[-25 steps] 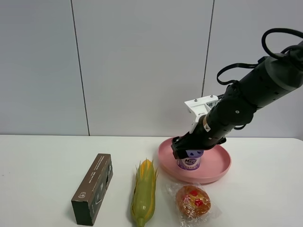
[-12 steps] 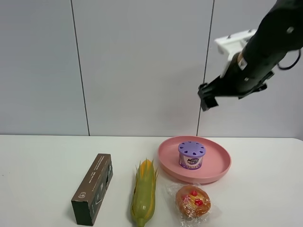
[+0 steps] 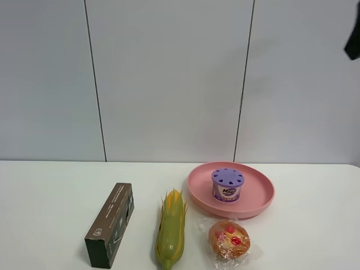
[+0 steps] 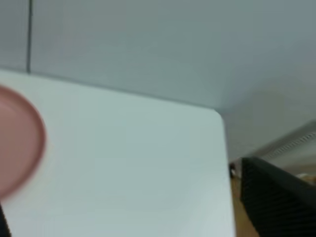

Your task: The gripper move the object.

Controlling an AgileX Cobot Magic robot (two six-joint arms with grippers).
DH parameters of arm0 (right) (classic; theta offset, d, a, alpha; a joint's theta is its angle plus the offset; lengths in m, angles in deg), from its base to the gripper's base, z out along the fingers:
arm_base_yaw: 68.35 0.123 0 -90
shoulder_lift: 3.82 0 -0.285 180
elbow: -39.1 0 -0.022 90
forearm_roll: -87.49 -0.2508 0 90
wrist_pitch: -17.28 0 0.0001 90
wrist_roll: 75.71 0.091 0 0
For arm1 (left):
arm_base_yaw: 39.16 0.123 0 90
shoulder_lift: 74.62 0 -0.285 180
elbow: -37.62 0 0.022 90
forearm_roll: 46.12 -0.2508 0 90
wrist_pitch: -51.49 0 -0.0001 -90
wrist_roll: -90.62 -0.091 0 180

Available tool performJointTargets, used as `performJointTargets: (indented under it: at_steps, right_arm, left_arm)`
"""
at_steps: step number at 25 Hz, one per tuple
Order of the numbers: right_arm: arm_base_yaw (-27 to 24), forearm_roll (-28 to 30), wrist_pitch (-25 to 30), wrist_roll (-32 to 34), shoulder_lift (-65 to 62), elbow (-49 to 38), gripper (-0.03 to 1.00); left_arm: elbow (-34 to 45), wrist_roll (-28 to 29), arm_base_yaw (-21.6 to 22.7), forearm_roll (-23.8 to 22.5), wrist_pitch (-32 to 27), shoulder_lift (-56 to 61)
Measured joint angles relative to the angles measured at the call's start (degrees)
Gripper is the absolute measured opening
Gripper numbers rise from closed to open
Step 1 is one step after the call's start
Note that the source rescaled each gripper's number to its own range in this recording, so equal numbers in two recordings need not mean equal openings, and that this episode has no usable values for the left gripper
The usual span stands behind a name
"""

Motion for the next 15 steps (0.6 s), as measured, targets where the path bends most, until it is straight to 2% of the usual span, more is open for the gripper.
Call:
performJointTargets:
  at_steps: [2,5,10,13,15]
  right_arm:
    - [-0.16,-2.39,4.23,-5.17,-3.63,0.00,1.00]
    - [-3.88,-7.07,5.64,-10.13,-8.50,-1.41,1.00]
    - [-15.79,-11.34,0.36,-14.57,-20.59,-14.67,1.00]
    - [-21.72,-16.49,-3.14,-15.17,-31.20,-22.73,1.00]
    - [-25.17,-20.85,-3.08,-15.29,-37.16,-26.36,1.00]
  left_arm:
    - [0.00,0.00,0.00,0.00,0.00,0.00]
    - [0.00,0.00,0.00,0.05,0.00,0.00]
    - [0.00,0.00,0.00,0.00,0.00,0.00]
    - [0.00,0.00,0.00,0.00,0.00,0.00]
    - [0.00,0.00,0.00,0.00,0.00,0.00]
